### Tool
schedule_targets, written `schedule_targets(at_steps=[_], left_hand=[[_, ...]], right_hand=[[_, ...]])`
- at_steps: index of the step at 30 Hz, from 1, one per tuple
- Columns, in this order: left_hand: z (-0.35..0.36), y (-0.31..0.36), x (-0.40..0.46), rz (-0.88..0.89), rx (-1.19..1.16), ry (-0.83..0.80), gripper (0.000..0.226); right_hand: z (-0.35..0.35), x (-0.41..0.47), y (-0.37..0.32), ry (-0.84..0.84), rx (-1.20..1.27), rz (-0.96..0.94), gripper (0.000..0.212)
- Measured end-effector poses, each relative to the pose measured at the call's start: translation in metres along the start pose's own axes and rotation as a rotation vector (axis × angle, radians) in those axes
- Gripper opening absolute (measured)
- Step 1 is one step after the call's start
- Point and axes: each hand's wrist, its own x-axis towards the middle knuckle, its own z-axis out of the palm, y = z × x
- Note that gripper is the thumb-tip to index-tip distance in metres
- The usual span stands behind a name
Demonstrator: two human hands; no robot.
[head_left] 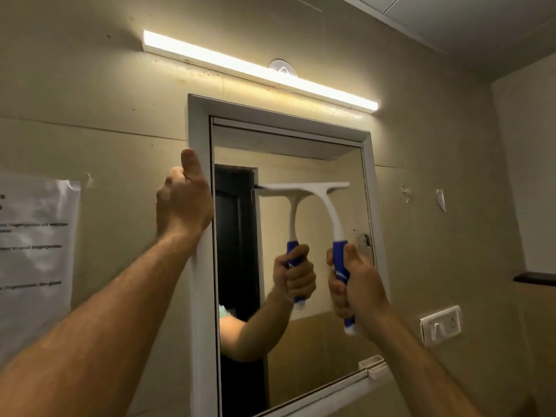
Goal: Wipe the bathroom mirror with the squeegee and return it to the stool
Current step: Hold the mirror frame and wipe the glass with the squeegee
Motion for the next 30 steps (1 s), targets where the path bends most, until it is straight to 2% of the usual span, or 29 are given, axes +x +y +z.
schedule_targets(at_steps=[5, 10, 14, 19, 23, 27, 30], left_hand=[[0.001, -0.001, 0.000, -0.013, -0.008, 0.016, 0.062], [0.002, -0.002, 0.000, 0.013, -0.024, 0.029, 0.079], [0.002, -0.002, -0.001, 0.021, -0.023, 0.029, 0.080], [0.002, 0.000, -0.003, 0.027, 0.000, 0.030, 0.060], [0.001, -0.002, -0.001, 0.080, 0.046, 0.043, 0.066], [0.000, -0.001, -0.001, 0.117, 0.087, 0.058, 0.067], [0.002, -0.002, -0.002, 0.054, 0.010, 0.021, 0.062]], right_hand=[[-0.010, -0.017, 0.027, 0.022, 0.012, 0.023, 0.059], [-0.002, 0.018, -0.015, 0.049, 0.010, -0.033, 0.049], [0.007, 0.043, -0.040, 0.074, 0.016, -0.051, 0.044], [-0.002, 0.027, -0.002, 0.079, 0.020, -0.032, 0.047], [-0.013, 0.007, 0.018, 0.075, 0.020, -0.014, 0.049], [-0.012, 0.023, -0.015, 0.073, -0.014, -0.041, 0.047], [-0.008, 0.046, -0.047, 0.090, 0.011, -0.039, 0.046]])
